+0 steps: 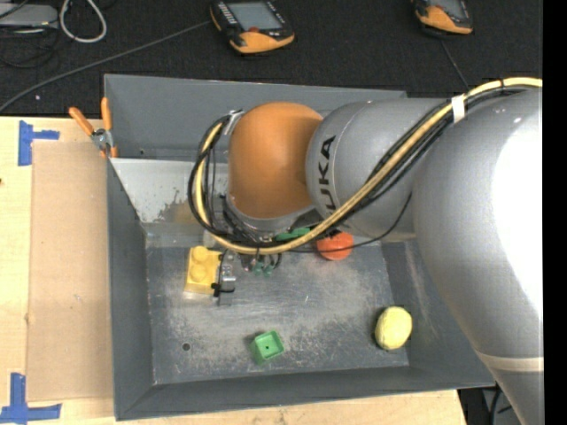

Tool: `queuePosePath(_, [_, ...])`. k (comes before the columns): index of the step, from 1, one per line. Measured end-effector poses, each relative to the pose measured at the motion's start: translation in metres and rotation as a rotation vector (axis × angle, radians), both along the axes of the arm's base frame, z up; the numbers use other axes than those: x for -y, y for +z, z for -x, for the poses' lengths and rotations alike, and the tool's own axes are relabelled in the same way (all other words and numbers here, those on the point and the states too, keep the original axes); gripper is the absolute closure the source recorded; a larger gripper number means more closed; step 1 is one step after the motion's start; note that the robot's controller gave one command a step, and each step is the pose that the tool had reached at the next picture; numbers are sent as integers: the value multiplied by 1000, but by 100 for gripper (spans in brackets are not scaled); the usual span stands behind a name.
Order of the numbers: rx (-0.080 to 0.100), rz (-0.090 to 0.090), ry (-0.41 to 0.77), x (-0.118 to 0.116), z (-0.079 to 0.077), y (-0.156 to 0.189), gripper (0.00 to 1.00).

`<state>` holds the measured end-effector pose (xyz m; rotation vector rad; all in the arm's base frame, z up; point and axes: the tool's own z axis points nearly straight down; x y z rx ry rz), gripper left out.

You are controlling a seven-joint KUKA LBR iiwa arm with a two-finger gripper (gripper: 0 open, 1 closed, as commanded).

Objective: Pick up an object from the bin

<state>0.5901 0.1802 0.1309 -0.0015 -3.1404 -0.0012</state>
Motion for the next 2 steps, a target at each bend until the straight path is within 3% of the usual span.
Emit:
queuePosePath(1, [-2, 0, -26, 12, -5, -26, 0])
queuePosePath(2, [1, -1, 42, 7, -11, -33, 0])
